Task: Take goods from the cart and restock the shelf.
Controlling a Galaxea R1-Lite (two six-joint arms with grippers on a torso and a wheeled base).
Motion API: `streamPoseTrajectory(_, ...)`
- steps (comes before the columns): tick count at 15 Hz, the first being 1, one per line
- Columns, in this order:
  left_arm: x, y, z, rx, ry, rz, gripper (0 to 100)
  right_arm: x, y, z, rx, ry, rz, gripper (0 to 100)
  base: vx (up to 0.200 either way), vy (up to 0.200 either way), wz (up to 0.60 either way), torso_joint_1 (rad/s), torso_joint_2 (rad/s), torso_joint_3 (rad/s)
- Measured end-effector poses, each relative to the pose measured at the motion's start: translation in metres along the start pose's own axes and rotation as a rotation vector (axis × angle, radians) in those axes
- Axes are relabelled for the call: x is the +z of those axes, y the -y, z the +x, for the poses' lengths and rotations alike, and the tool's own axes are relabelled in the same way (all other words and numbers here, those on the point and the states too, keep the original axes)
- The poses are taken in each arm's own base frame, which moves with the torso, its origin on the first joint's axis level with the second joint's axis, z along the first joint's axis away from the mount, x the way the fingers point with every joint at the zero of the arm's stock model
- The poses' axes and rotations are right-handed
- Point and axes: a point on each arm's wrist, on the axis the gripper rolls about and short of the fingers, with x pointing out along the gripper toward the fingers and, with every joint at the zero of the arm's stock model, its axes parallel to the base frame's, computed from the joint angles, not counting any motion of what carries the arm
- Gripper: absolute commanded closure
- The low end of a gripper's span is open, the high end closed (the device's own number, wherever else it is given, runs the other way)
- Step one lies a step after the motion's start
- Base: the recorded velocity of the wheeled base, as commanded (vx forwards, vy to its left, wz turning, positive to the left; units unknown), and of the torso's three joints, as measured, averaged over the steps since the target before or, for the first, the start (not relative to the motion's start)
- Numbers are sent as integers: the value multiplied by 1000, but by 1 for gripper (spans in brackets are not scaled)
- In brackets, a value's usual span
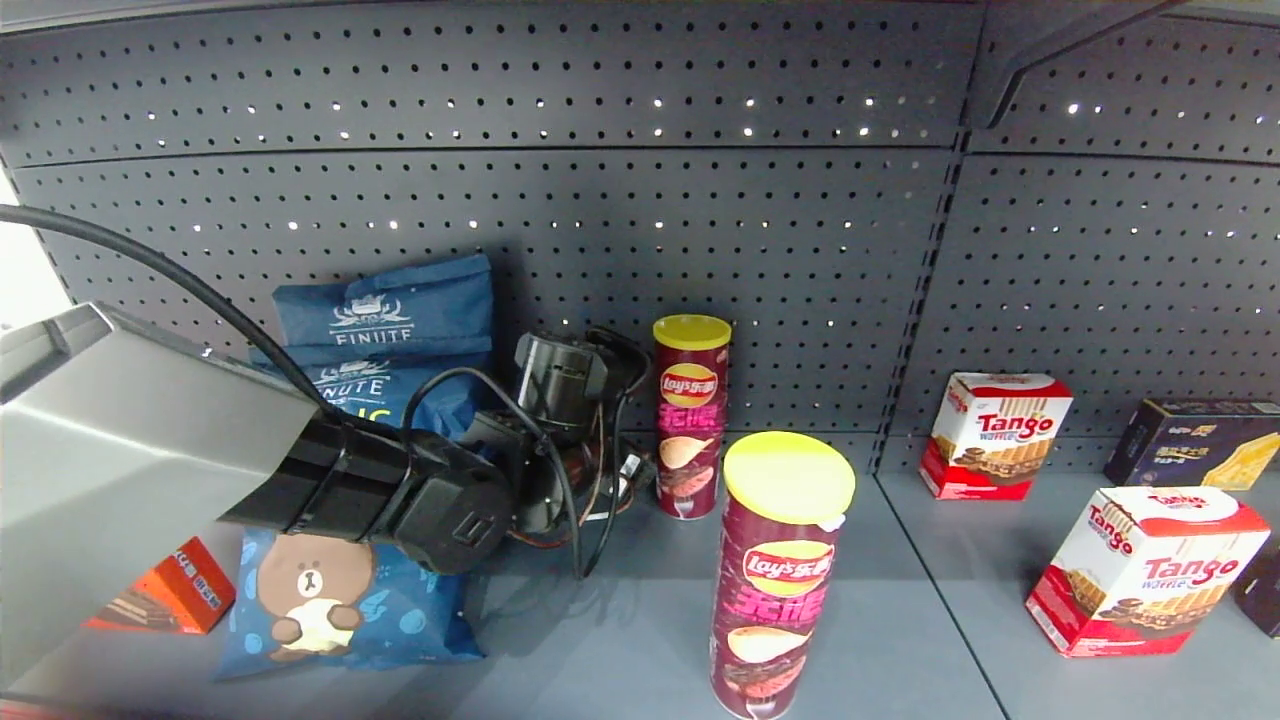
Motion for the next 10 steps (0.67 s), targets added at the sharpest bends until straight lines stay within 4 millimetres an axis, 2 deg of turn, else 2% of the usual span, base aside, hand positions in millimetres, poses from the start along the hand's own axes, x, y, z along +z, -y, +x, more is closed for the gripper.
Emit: streamPoseTrajectory(10, 0, 8, 2, -16, 2, 11, 0, 0, 0, 0, 0, 0, 0, 0, 0, 0, 0, 0, 0, 0)
